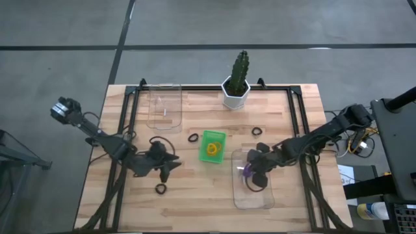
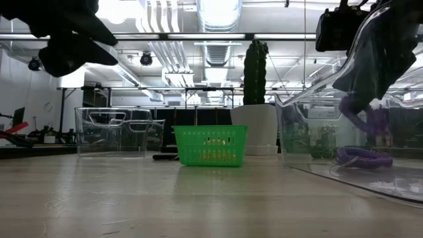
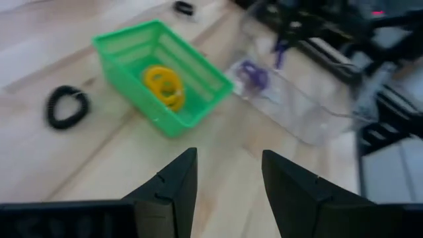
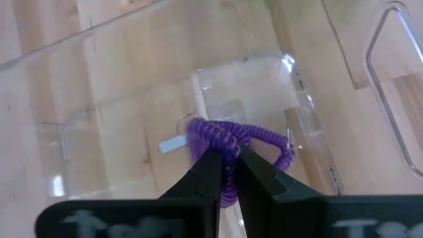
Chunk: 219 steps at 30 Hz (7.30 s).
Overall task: Sort spring keychains
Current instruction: Put the purple spring keychain into the right transparent bin, then put the top right black spring keychain into the left transparent bin
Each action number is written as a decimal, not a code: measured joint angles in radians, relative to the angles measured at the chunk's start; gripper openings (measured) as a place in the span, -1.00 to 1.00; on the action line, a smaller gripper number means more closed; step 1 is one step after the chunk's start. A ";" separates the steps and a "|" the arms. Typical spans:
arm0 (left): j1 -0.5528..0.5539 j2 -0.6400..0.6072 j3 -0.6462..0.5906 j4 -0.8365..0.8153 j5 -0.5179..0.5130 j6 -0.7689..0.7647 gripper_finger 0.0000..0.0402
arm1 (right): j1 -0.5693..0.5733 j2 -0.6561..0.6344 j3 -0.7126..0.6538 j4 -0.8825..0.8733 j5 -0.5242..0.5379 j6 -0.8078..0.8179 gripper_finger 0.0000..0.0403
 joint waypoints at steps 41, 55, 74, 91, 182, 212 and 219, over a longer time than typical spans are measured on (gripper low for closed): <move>-0.054 -0.128 -0.152 0.141 -0.063 0.149 -0.20 | -0.001 -0.130 0.121 -0.145 0.008 -0.020 -0.66; -0.054 -0.319 -0.278 0.173 -0.024 0.192 -0.20 | -0.054 -0.230 0.293 -0.615 0.268 0.099 -0.71; -0.054 -0.395 -0.334 0.163 -0.021 0.201 -0.20 | -0.465 -0.229 0.208 -0.620 0.113 -0.051 -0.16; -0.054 -0.435 -0.334 0.171 0.071 0.259 -0.20 | -0.616 -0.179 0.059 -0.441 0.062 -0.049 -0.13; -0.052 -0.611 -0.333 0.169 -0.156 0.341 -0.20 | -0.647 -0.210 0.094 0.373 -0.223 -0.122 -0.96; 0.040 -0.396 -0.333 0.679 -0.158 0.835 -0.20 | -0.445 0.369 0.667 0.523 -0.219 -0.159 -0.96; 0.098 -0.351 -0.299 0.682 -0.176 0.908 -0.20 | -0.437 0.427 0.721 0.524 -0.220 -0.134 -0.96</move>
